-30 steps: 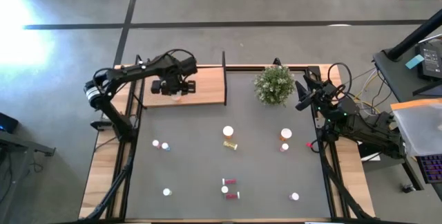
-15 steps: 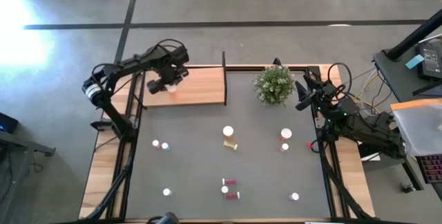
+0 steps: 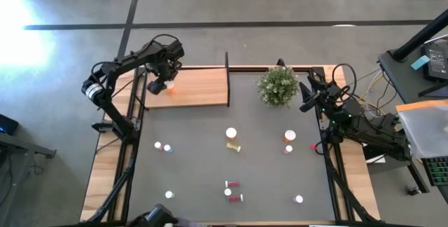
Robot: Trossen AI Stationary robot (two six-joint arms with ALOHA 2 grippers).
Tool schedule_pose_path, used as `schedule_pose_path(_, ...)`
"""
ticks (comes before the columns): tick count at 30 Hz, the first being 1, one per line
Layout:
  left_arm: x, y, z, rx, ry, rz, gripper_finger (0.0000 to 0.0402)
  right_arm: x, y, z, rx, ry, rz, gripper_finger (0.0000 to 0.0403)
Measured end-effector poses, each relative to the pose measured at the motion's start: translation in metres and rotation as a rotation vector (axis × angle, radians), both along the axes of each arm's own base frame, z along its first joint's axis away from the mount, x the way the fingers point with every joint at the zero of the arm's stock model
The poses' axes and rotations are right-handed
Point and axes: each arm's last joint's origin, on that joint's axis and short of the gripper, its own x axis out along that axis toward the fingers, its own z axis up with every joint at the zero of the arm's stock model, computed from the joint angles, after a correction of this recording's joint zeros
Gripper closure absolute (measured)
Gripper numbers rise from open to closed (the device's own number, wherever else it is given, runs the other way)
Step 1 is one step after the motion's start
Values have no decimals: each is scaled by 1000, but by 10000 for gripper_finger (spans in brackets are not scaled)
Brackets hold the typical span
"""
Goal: Pick and place medicine bottles onto shelf by color
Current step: Put the left large orange pill bottle on the shelf
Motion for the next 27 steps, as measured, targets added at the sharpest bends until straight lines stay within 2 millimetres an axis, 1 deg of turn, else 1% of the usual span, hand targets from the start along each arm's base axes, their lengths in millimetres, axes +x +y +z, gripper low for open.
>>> schedule_pose_path(9, -17, 21, 1, 58, -41, 89, 206, 0, 0, 0, 0, 0, 0, 154)
schedule_pose_path(16, -27, 32, 1, 99, -65, 138, 206, 0, 0, 0, 0, 0, 0, 154)
schedule_pose_path(21, -33, 36, 0, 113, -61, 160, 206, 0, 0, 0, 0, 0, 0, 154)
schedule_pose_path(27, -34, 36, -2, 121, -46, 163, 206, 0, 0, 0, 0, 0, 0, 154)
